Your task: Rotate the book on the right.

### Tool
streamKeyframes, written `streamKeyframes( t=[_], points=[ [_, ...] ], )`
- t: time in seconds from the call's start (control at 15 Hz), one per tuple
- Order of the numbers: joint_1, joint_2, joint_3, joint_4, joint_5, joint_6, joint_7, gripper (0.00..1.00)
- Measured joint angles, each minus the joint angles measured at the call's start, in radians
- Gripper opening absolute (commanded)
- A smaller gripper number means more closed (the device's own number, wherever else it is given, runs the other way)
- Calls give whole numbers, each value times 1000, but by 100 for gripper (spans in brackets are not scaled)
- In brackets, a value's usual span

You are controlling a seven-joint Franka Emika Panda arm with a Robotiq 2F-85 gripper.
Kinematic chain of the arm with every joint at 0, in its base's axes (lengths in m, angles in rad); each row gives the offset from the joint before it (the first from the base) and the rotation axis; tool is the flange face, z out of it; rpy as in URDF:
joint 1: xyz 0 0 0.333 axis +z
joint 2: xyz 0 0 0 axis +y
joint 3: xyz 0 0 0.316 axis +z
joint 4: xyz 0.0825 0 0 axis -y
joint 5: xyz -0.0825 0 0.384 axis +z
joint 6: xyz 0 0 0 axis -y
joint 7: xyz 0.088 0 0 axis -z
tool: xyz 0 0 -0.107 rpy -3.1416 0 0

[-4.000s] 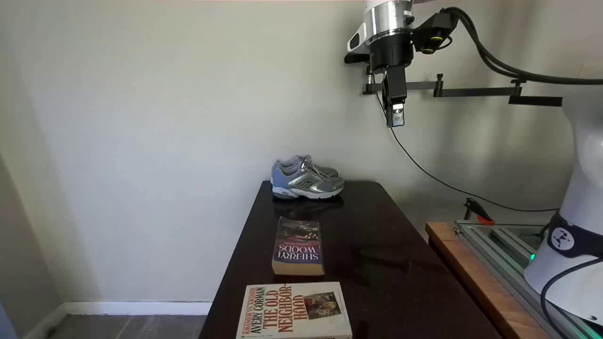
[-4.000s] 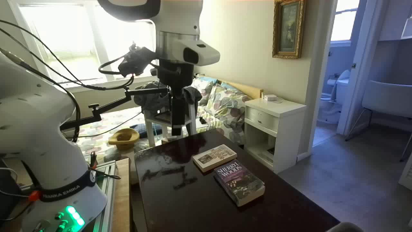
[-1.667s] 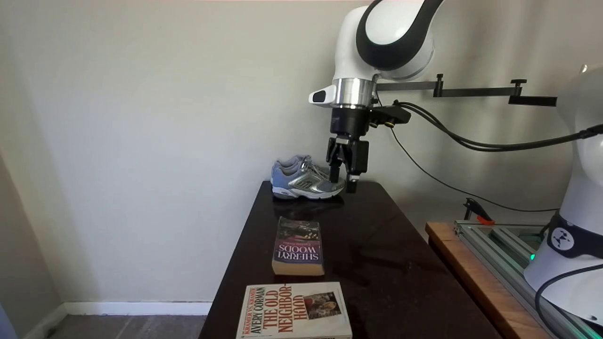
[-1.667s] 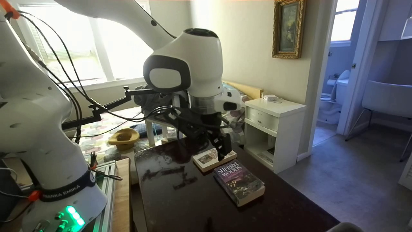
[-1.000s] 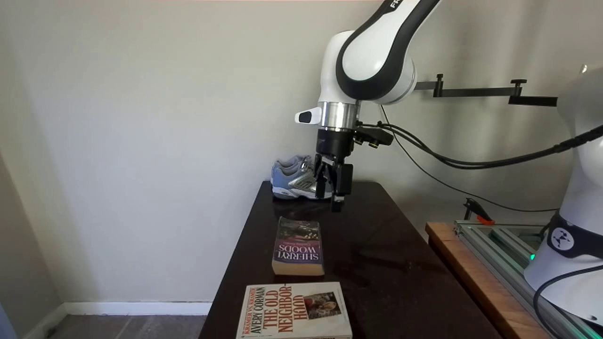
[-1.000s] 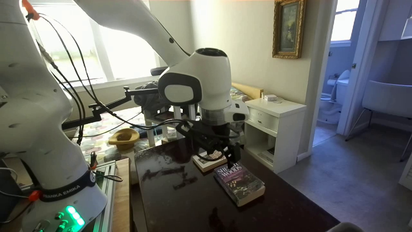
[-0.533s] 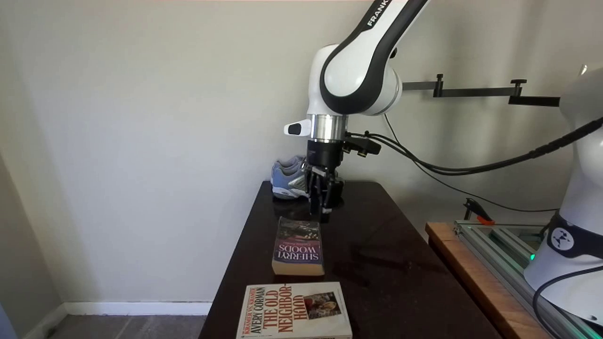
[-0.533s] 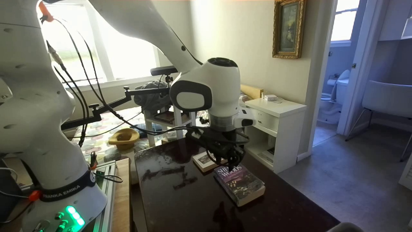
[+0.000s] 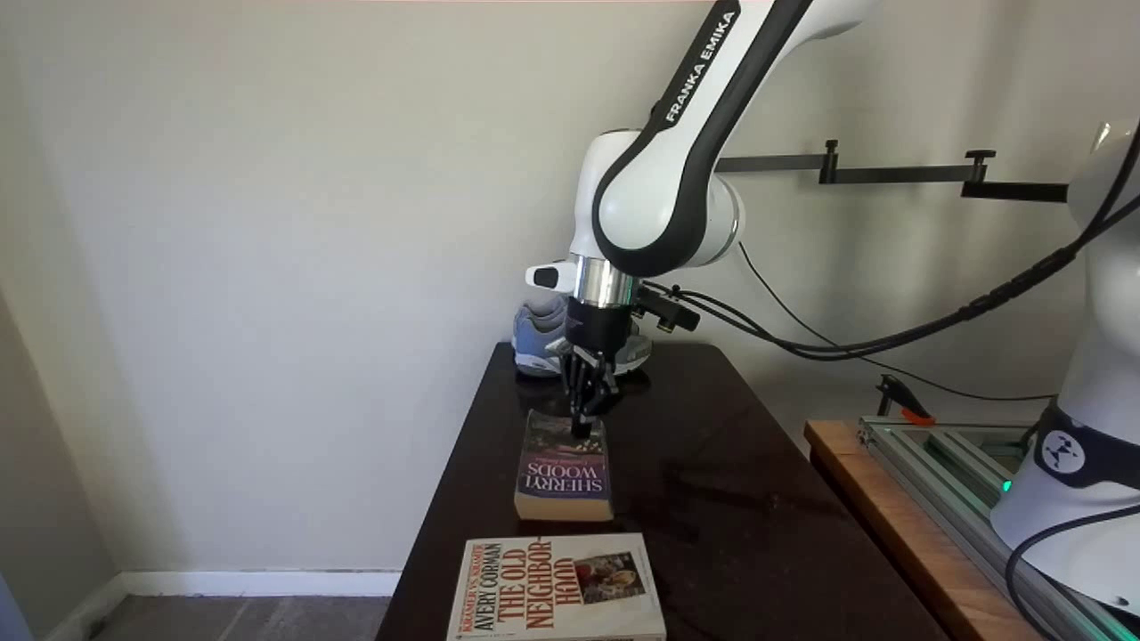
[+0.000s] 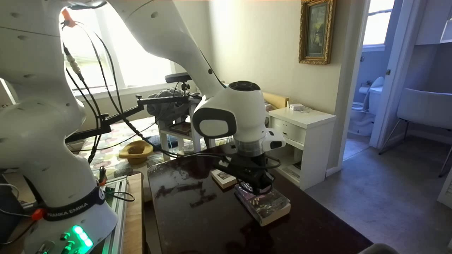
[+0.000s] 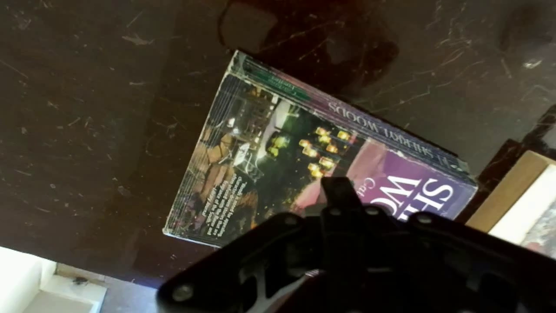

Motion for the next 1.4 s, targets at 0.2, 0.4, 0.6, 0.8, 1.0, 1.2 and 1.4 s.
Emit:
streamKeyframes(
  t=[0.2, 0.4, 0.6, 0.8, 1.0, 1.2, 1.4],
  points=[
    [-26, 44, 42, 20, 28, 41, -35, 0],
    [-37, 69, 62, 39, 29, 53, -53, 0],
    [-59, 86, 81, 52, 25, 51, -53, 0],
    [-74, 87, 88, 55, 19, 50, -16, 0],
    [-59, 87, 62, 55, -12, 51, 122, 0],
    [9, 87, -15, 55, -54, 50, 319, 0],
    [49, 87, -54, 54, -119, 50, 537, 0]
  ],
)
